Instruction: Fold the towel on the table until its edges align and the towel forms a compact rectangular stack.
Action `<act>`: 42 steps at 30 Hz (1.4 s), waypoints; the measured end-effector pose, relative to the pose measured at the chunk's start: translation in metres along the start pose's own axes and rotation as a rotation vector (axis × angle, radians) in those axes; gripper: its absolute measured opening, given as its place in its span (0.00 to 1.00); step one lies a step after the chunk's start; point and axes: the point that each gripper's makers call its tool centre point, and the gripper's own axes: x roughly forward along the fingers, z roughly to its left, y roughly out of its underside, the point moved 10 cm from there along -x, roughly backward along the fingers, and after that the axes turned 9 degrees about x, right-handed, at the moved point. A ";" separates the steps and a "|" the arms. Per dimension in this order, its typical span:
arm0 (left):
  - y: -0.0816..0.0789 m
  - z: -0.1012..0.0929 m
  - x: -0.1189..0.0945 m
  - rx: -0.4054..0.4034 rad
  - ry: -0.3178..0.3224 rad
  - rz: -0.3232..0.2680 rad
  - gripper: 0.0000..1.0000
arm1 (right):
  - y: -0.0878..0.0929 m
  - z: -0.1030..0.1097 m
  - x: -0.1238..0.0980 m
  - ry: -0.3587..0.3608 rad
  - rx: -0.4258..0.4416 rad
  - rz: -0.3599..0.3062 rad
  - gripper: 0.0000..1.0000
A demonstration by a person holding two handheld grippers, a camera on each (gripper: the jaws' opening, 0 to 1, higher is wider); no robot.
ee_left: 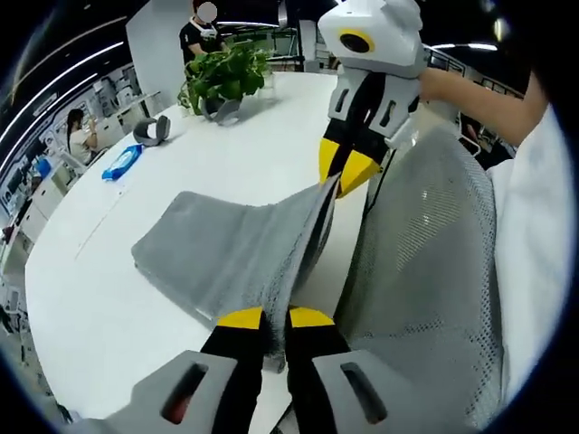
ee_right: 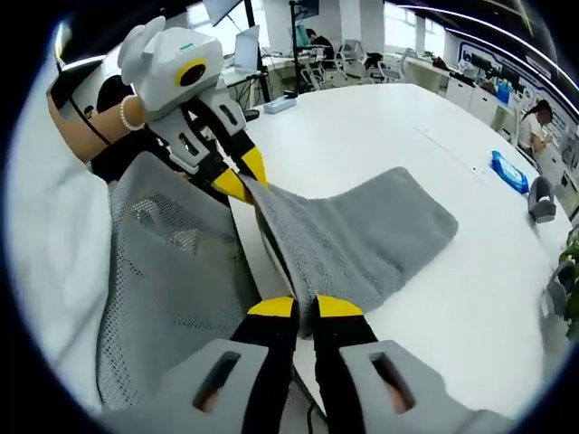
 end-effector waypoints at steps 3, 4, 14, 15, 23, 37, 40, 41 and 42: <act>-0.003 0.001 -0.007 0.001 -0.004 -0.001 0.08 | -0.004 0.003 -0.005 -0.010 -0.016 0.002 0.04; -0.004 0.001 -0.009 0.002 -0.007 -0.003 0.08 | -0.005 0.004 -0.006 -0.014 -0.019 0.004 0.04; -0.022 0.013 -0.028 0.051 -0.036 0.000 0.08 | -0.025 0.002 -0.022 -0.010 -0.074 0.011 0.04; -0.023 0.015 -0.028 0.052 -0.038 -0.002 0.08 | -0.027 0.000 -0.023 -0.006 -0.081 0.011 0.04; -0.037 0.051 -0.022 0.051 -0.064 -0.024 0.08 | -0.052 -0.028 -0.026 0.049 -0.123 0.002 0.04; -0.049 0.114 0.014 0.039 -0.117 0.004 0.08 | -0.084 -0.085 -0.010 0.146 -0.127 0.021 0.04; -0.048 0.125 0.025 0.023 -0.140 0.006 0.08 | -0.087 -0.095 -0.003 0.163 -0.112 0.009 0.04; -0.047 0.127 0.028 0.019 -0.145 0.009 0.08 | -0.089 -0.101 0.001 0.175 -0.103 0.006 0.04; -0.046 0.129 0.032 0.016 -0.150 0.012 0.08 | -0.089 -0.104 0.004 0.178 -0.097 0.007 0.04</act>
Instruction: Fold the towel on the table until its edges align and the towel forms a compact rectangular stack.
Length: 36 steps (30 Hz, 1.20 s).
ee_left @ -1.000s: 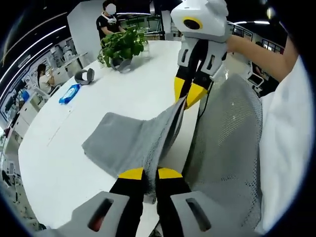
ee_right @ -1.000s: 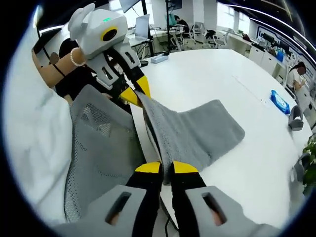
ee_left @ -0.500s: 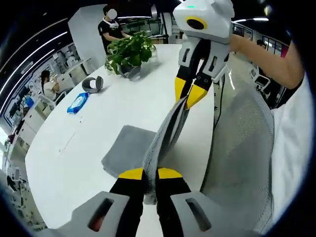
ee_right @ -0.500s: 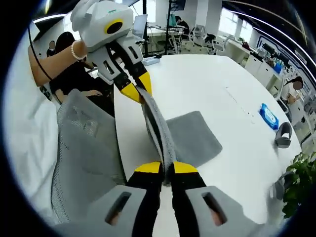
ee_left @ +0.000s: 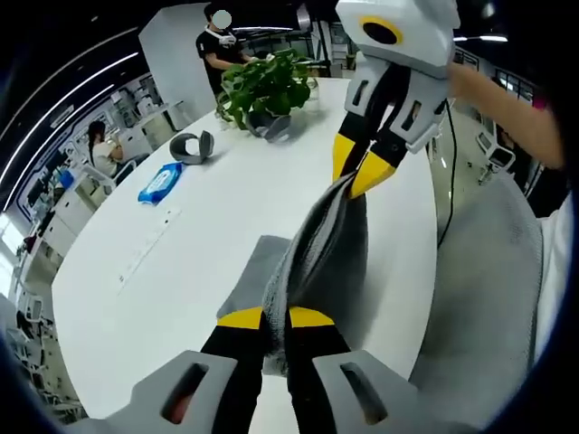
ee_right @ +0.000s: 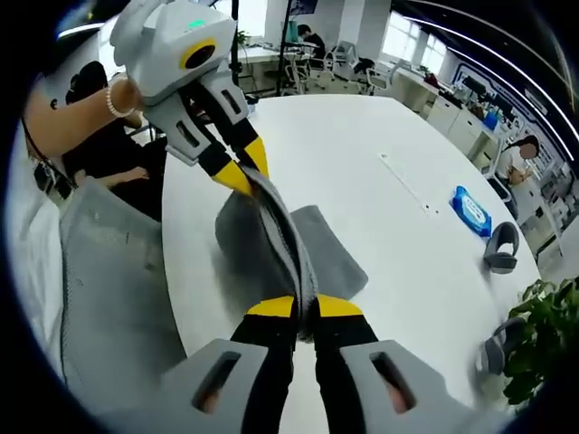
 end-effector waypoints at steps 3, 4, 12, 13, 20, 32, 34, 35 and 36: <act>0.006 0.008 0.016 -0.048 -0.007 0.025 0.08 | -0.001 -0.010 0.015 0.007 0.029 0.009 0.04; 0.008 0.009 0.020 -0.063 -0.010 0.027 0.08 | -0.001 -0.014 0.022 0.011 0.036 0.014 0.04; 0.028 0.015 0.054 -0.144 -0.025 0.061 0.08 | 0.004 -0.031 0.067 0.068 0.061 0.042 0.05; 0.032 0.016 0.060 -0.158 -0.031 0.068 0.08 | 0.007 -0.033 0.078 0.089 0.051 0.048 0.05; 0.048 0.016 0.094 -0.216 -0.032 0.129 0.08 | 0.019 -0.042 0.116 0.110 0.072 0.089 0.05; 0.059 0.023 0.123 -0.270 -0.026 0.174 0.08 | 0.028 -0.053 0.143 0.115 0.127 0.128 0.05; 0.061 0.025 0.125 -0.292 -0.023 0.166 0.08 | 0.030 -0.056 0.146 0.104 0.151 0.123 0.05; 0.062 0.026 0.126 -0.312 -0.016 0.158 0.08 | 0.030 -0.057 0.148 0.097 0.164 0.122 0.05; 0.063 0.027 0.127 -0.330 -0.008 0.154 0.08 | 0.030 -0.058 0.149 0.094 0.169 0.121 0.04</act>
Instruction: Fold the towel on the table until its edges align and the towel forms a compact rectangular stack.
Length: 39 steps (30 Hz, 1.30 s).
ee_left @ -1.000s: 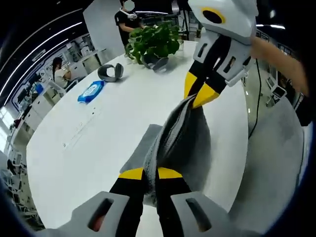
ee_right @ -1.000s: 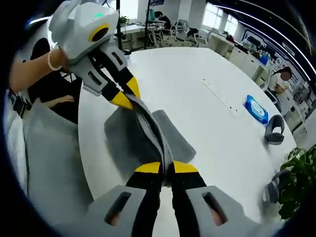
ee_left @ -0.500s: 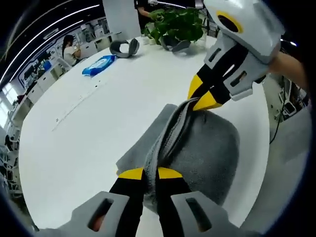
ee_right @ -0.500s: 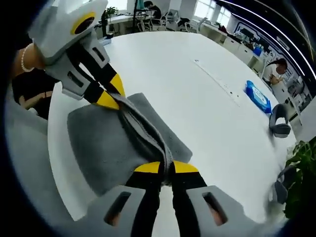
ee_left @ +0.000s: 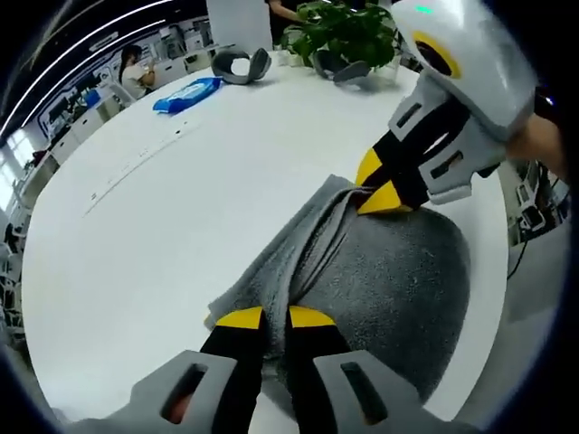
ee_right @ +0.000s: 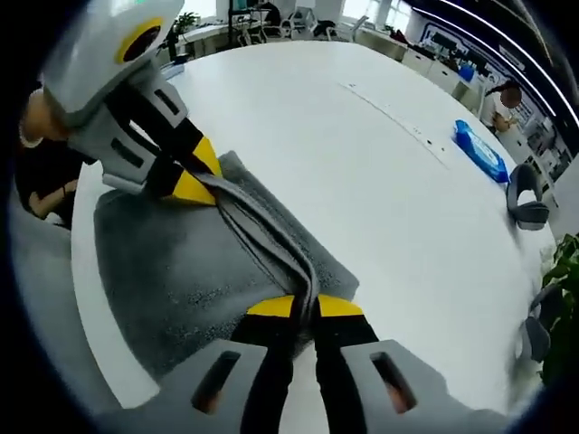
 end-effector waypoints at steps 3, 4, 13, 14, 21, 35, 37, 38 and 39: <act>0.001 0.003 0.002 -0.031 0.021 -0.003 0.08 | -0.002 -0.002 0.004 -0.018 0.033 0.011 0.05; 0.001 0.004 0.002 -0.041 0.027 -0.005 0.08 | -0.002 -0.003 0.004 -0.019 0.035 0.013 0.05; 0.004 0.007 -0.008 -0.114 0.023 -0.055 0.14 | 0.002 -0.010 -0.008 -0.047 0.140 -0.067 0.11; 0.005 0.007 -0.010 -0.111 0.025 -0.060 0.15 | 0.002 -0.011 -0.012 -0.031 0.133 -0.097 0.13; 0.002 0.011 -0.037 -0.137 -0.068 -0.196 0.25 | 0.000 -0.012 -0.036 -0.017 0.195 -0.192 0.18; 0.022 -0.033 -0.066 -0.128 -0.045 -0.216 0.27 | 0.026 0.035 -0.066 -0.014 0.137 -0.220 0.14; 0.025 -0.039 -0.066 -0.135 -0.025 -0.213 0.26 | 0.031 0.041 -0.062 -0.028 0.139 -0.203 0.12; 0.026 -0.042 -0.066 -0.136 -0.018 -0.213 0.25 | 0.034 0.045 -0.060 -0.036 0.143 -0.191 0.11; 0.027 -0.045 -0.066 -0.139 -0.010 -0.210 0.24 | 0.035 0.046 -0.058 -0.039 0.144 -0.189 0.11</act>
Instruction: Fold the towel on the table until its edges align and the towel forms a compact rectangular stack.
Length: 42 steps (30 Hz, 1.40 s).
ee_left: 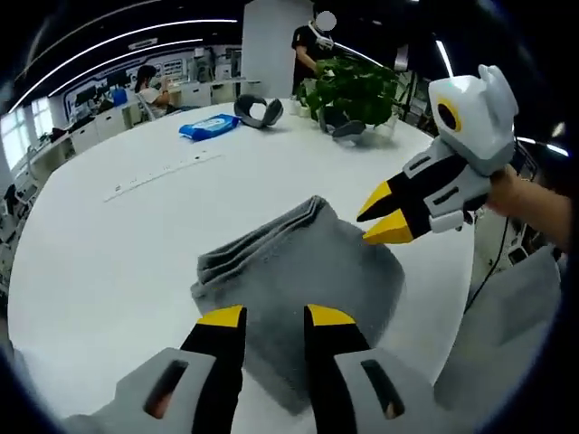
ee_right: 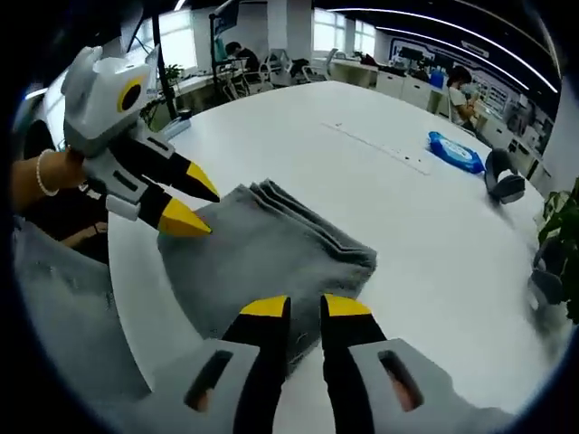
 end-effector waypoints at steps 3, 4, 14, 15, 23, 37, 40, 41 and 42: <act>0.006 -0.007 0.001 0.003 0.002 0.020 0.22 | 0.010 0.007 0.004 -0.005 0.005 0.019 0.10; 0.009 -0.009 0.002 0.018 -0.004 0.029 0.21 | 0.012 0.007 0.005 -0.005 0.006 0.022 0.10; 0.028 -0.013 0.021 -0.012 -0.001 0.103 0.19 | 0.028 0.011 0.022 0.020 0.055 0.062 0.07; 0.028 -0.012 0.023 -0.018 -0.002 0.103 0.18 | 0.028 0.011 0.023 0.021 0.061 0.063 0.06; 0.024 -0.006 0.035 0.007 -0.027 0.103 0.13 | 0.027 0.008 0.032 0.060 0.152 0.053 0.01; -0.004 0.020 0.064 0.106 -0.060 0.124 0.11 | 0.008 -0.015 0.047 0.082 0.228 0.025 0.00; -0.009 0.025 0.069 0.108 -0.067 0.122 0.11 | 0.002 -0.021 0.050 0.091 0.232 0.030 0.00; -0.009 0.025 0.070 0.108 -0.068 0.122 0.11 | 0.001 -0.022 0.051 0.093 0.232 0.030 0.00; -0.011 0.027 0.072 0.108 -0.071 0.120 0.11 | -0.001 -0.024 0.052 0.097 0.231 0.031 0.00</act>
